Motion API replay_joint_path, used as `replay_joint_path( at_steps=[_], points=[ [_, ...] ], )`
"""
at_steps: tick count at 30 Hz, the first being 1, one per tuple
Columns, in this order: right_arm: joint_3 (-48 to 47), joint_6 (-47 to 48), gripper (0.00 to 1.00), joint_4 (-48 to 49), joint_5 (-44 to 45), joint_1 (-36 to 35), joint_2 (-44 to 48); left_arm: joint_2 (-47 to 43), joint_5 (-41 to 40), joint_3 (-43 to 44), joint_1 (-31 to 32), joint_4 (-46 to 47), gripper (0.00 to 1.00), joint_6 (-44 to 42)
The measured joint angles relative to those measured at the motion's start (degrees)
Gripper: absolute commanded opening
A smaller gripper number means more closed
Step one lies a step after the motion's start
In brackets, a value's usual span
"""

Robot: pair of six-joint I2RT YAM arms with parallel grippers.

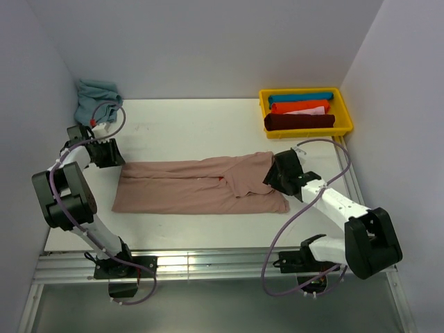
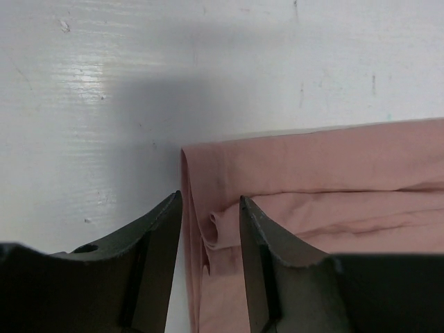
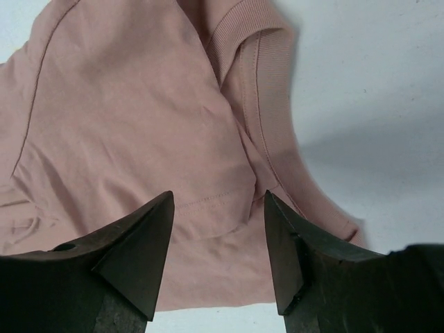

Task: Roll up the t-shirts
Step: Fold the tshirt

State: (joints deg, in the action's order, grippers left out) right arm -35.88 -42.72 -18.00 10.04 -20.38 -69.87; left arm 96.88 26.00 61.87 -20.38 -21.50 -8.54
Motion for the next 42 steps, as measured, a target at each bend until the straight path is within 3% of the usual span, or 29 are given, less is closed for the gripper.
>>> replay_joint_path(
  at_steps=[6,14,17,19,20,23,31,37,40,42],
  points=[
    [-0.02,0.55,0.72,0.68,0.13,0.83,-2.25,4.66,-0.35,1.73,0.0,-0.79,0.43,0.02],
    [-3.96,2.54,0.67,0.04,-0.04,3.34,-12.7,4.72,-0.11,1.81,0.02,-1.95,0.43,0.0],
    [-4.76,3.13,0.53,-0.2,-0.48,3.39,-13.66,4.48,0.37,1.81,0.0,-2.62,0.43,0.02],
    [-5.33,3.37,0.32,-0.76,-0.72,3.39,-14.29,3.85,1.11,1.81,0.0,-3.48,0.43,0.0],
    [-5.57,3.61,0.15,-1.07,-0.68,3.39,-14.71,3.52,1.29,1.9,0.02,-3.87,0.43,-0.02],
    [-6.34,3.45,0.04,-2.21,-0.96,3.39,-15.41,1.86,1.88,2.34,0.02,-4.79,0.43,-0.26],
    [-10.23,3.65,0.05,-12.11,2.67,4.94,-15.41,-2.4,2.78,2.78,0.02,-6.34,0.44,-1.16],
    [-12.87,6.95,0.06,-18.01,7.41,13.77,-15.32,-2.54,3.19,2.78,0.02,-7.26,0.45,-1.92],
    [-13.46,9.22,0.16,-19.63,8.57,19.39,-15.32,-2.54,3.43,2.78,0.0,-7.34,0.46,-2.47],
    [-14.6,10.34,0.32,-20.98,9.4,22.67,-15.37,-2.54,3.8,2.75,0.02,-7.39,0.47,-2.78]
  ],
)
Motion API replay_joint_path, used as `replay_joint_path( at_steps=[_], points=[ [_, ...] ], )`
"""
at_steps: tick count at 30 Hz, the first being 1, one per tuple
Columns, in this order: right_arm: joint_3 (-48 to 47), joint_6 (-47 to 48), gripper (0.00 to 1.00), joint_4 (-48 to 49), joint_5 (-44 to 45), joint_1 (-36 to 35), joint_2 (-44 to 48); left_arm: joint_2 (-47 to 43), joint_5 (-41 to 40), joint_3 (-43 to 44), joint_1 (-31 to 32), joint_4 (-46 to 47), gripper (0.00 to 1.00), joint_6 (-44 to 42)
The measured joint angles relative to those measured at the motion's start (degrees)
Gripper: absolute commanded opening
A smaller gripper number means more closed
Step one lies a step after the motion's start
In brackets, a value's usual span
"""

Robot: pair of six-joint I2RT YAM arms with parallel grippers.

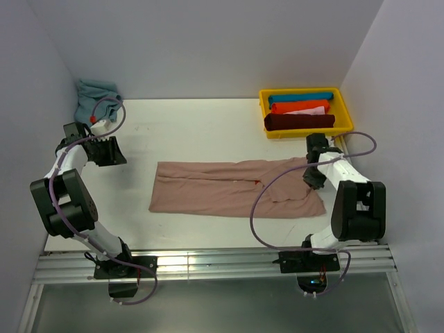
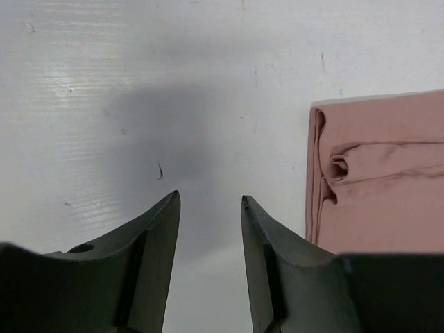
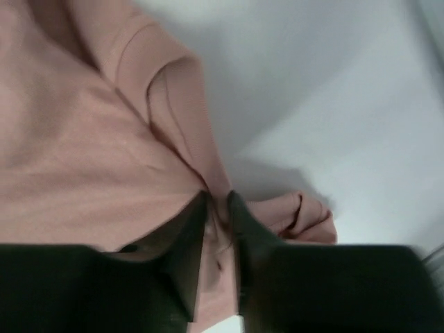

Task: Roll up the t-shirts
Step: Fold the tshirt

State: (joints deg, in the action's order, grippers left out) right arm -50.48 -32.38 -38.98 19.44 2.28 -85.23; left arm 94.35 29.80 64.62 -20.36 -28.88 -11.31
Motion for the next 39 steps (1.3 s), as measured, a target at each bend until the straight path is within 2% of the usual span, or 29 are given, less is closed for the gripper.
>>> replay_joint_path(
  at_steps=[2,4,8,11,15,19,24,34,39],
  points=[
    [-1.86,1.31,0.46,-1.22,0.9,2.4,-0.33,0.04,0.44,0.0,0.0,-0.15,0.48,-0.04],
    [-4.0,2.03,0.5,-1.88,1.88,4.07,-0.74,0.24,1.49,0.0,-0.02,-0.52,0.49,-0.09],
    [-4.5,1.49,0.51,-2.29,1.18,2.75,1.88,2.78,4.22,1.4,0.31,-2.43,0.49,-0.13],
    [-4.0,-1.18,0.5,-1.7,-1.42,-3.54,6.86,5.14,5.35,2.71,1.55,-2.91,0.5,-0.04],
    [-4.22,-7.45,0.45,1.64,-4.15,-19.76,9.11,7.13,5.51,3.58,4.83,-3.1,0.5,0.09],
    [-10.12,-14.12,0.42,2.99,-4.31,-37.92,0.57,10.34,6.58,6.38,7.76,-3.39,0.5,0.26],
    [-24.13,-19.21,0.41,4.9,-3.93,-51.78,-14.69,14.47,8.02,10.19,9.88,-3.72,0.51,0.28],
    [-54.25,-20.61,0.46,5.09,-2.69,-65.53,-38.53,16.96,9.2,10.67,12.55,-4.96,0.51,0.2],
    [-62.01,-20.17,0.47,4.81,-3.15,-68.59,-45.62,16.96,9.4,10.67,13.22,-5.09,0.51,0.13]
  ],
)
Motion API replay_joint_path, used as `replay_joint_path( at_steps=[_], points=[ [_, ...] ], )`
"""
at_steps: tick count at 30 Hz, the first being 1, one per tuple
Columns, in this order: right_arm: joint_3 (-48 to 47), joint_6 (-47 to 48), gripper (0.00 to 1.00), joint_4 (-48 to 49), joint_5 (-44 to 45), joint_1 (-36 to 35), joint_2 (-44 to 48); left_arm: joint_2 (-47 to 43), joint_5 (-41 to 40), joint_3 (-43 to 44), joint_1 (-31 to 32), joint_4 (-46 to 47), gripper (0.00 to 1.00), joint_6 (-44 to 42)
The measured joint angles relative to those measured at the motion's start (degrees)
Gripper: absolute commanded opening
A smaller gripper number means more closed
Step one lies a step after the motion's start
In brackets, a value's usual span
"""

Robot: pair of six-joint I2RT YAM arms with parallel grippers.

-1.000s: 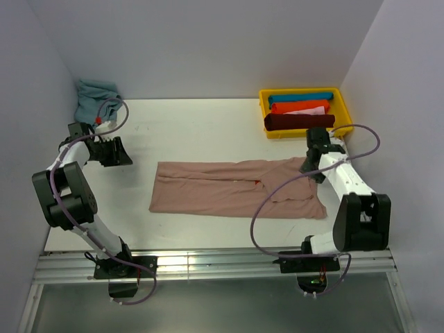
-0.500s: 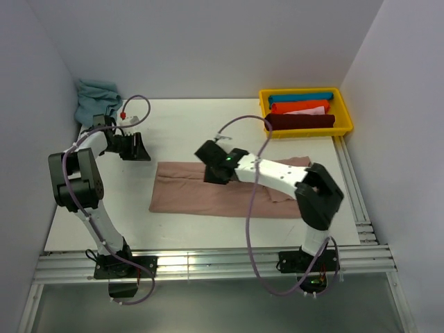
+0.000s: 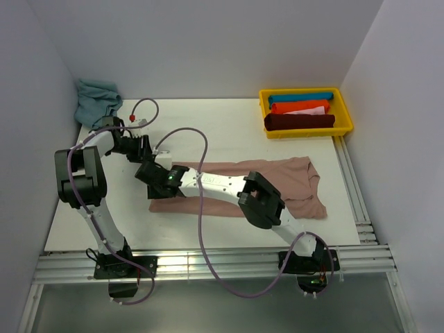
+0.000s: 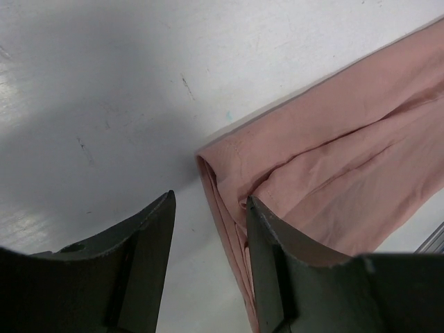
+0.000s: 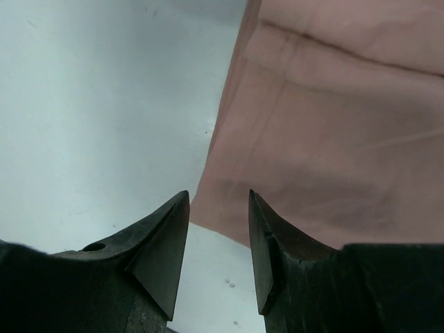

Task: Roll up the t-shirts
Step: Fold the tshirt

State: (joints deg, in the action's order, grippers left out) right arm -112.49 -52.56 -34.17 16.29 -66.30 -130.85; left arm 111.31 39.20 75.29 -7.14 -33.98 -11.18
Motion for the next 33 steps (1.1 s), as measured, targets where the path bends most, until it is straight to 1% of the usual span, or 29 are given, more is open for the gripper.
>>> replay_joint_path(
  at_steps=[5,7,11,15,17,19,23,28,29,31,32,33],
  points=[
    [-1.42,0.2,0.48,-0.24,-1.22,-0.46,-3.78,0.09,-0.02,0.0,0.59,-0.11,0.51,-0.11],
    [-2.84,0.15,0.46,-0.55,-1.62,-0.61,-5.44,0.09,-0.04,0.0,0.9,-0.2,0.51,-0.13],
    [-4.85,0.07,0.35,-1.03,-1.95,-0.9,-7.54,0.09,-0.11,0.0,1.62,-0.17,0.5,-0.11],
    [-4.85,-0.24,0.16,-1.03,-2.12,-1.46,-7.63,0.17,-0.31,0.0,1.99,-0.17,0.49,-0.11],
    [-4.44,-0.37,0.09,-0.83,-2.1,-1.77,-7.61,0.31,-0.39,0.0,2.1,-0.17,0.47,-0.11],
    [-3.41,-0.59,0.06,-0.35,-1.92,-2.03,-7.48,0.59,-0.5,0.0,2.14,-0.15,0.46,-0.09],
    [-1.42,-0.74,0.03,0.39,-1.92,-2.43,-6.21,1.11,-0.79,0.0,2.29,-0.13,0.39,0.04],
    [-0.39,-0.85,0.03,-0.17,-2.01,-3.93,-5.03,1.14,-1.46,0.0,2.51,0.2,0.31,0.13],
    [-0.39,-1.01,0.03,-0.28,-2.01,-4.42,-4.83,1.14,-1.55,0.0,2.51,0.28,0.27,0.13],
    [-0.39,-1.09,0.03,-0.61,-2.12,-5.4,-4.35,1.14,-1.62,0.0,2.51,0.33,0.23,0.42],
    [-0.39,-1.22,0.03,-0.74,-2.21,-5.86,-4.13,1.14,-1.73,0.0,2.51,0.33,0.18,0.48],
    [-0.39,-1.38,0.03,-0.87,-2.23,-6.27,-3.96,1.14,-1.77,0.0,2.51,0.35,0.16,0.55]
  ],
)
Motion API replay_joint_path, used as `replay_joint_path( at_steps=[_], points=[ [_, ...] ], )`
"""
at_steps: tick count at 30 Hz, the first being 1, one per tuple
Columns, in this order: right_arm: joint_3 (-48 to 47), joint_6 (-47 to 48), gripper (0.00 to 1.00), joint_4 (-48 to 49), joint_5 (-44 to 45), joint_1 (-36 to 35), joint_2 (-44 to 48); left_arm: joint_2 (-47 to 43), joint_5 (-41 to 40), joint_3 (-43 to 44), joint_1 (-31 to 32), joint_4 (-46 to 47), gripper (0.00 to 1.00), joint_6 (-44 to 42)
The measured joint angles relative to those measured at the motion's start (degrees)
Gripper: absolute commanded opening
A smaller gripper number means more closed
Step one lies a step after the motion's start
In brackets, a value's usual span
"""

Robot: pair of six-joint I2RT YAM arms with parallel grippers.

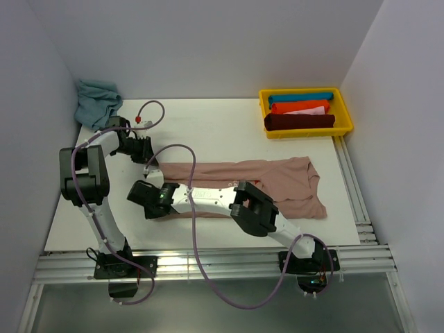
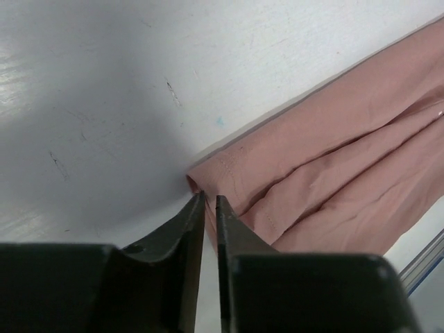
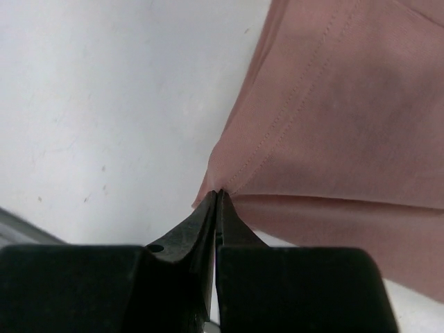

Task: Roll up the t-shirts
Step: Fold the tshirt

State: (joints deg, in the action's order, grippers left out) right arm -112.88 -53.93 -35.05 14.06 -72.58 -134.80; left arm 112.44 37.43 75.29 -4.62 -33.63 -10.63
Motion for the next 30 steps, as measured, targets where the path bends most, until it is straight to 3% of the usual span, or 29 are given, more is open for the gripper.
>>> replay_joint_path(
  at_steps=[7,10,11,14,20,30],
  points=[
    [-0.07,-0.31,0.09,-0.52,-0.42,-1.03,0.31,0.0,-0.22,0.0,0.0,0.15,0.15,0.31],
    [-0.35,-0.72,0.27,-0.74,-0.66,-1.01,0.31,0.0,-0.24,0.0,0.0,0.13,0.23,0.22],
    [-0.35,-0.74,0.39,-0.7,-0.7,-0.96,0.31,0.0,-0.22,0.0,0.0,0.13,0.29,0.17],
    [-0.13,-0.74,0.47,-0.55,-0.59,-0.63,0.33,0.0,-0.26,0.0,0.0,0.15,0.39,0.13],
    [3.13,-0.31,0.47,-0.48,0.57,0.66,3.3,-0.33,-1.66,-0.07,0.02,0.42,0.51,0.55],
    [14.16,-0.07,0.4,1.31,5.86,7.28,18.01,-8.57,-5.9,-0.17,-0.02,0.39,0.53,-0.66]
  ],
)
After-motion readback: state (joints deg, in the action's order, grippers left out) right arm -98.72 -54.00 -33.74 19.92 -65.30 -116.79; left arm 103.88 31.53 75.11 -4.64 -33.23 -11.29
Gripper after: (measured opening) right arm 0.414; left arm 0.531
